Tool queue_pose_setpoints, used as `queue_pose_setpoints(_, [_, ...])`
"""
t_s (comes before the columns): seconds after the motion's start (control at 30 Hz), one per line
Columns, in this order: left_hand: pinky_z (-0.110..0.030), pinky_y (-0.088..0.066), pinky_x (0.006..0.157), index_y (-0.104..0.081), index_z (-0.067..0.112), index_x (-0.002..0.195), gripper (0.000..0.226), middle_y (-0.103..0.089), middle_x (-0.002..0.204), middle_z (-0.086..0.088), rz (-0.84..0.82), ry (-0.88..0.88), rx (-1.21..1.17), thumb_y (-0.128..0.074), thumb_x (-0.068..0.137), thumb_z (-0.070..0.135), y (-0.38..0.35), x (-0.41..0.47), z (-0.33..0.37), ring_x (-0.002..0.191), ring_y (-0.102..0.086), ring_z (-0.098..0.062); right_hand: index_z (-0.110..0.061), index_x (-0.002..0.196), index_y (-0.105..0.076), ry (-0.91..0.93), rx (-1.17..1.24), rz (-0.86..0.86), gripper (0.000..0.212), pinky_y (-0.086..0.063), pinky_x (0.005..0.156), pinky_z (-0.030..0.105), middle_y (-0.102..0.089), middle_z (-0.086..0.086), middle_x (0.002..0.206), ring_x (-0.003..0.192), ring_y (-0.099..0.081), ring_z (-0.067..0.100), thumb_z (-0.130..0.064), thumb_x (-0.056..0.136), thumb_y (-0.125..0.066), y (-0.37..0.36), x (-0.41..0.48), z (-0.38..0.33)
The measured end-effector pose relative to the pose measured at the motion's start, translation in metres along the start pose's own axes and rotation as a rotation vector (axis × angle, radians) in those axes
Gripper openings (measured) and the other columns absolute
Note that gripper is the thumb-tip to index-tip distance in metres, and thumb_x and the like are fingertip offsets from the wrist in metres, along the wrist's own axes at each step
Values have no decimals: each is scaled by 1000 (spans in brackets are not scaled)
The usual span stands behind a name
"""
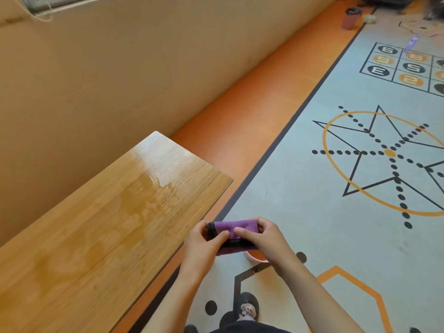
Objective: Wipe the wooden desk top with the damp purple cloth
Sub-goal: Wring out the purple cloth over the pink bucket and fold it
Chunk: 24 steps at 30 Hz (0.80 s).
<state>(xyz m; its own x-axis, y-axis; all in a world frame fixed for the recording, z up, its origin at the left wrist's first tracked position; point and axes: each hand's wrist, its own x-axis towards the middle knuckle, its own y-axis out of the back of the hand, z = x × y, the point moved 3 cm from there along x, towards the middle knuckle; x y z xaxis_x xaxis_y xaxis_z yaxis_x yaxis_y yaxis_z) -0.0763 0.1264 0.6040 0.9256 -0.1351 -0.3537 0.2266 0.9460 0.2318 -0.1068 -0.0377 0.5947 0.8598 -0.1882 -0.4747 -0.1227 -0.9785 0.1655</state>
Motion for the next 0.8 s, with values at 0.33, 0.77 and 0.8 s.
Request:
queue_pose_setpoints(0.33, [-22, -55, 68, -66, 22, 86, 10, -70, 80, 8, 238, -66, 20, -75, 81, 23, 0, -16, -2, 77, -67, -5, -19, 72, -46, 203, -380, 350, 29, -34, 49, 15, -51, -7, 63, 58, -48, 6, -29, 78, -73, -26, -1, -6])
queue_pose_setpoints(0.77, [-12, -50, 73, -69, 24, 104, 22, -62, 95, 16, 302, -439, 360, -73, 84, 19, -21, -23, 8, 90, -57, -6, -16, 98, -66, 97, 255, 61, 25, -56, 72, 24, -72, 1, 86, 85, -69, 12, -38, 87, -63, -44, -5, -4])
queue_pose_setpoints(0.8, [-13, -51, 73, -69, 24, 105, 22, -62, 94, 17, 285, -430, 375, -72, 84, 18, -24, -23, 5, 88, -59, -5, -15, 98, -66, 74, 268, 63, 28, -56, 72, 23, -72, 2, 86, 85, -69, 13, -40, 84, -65, -45, -5, -1])
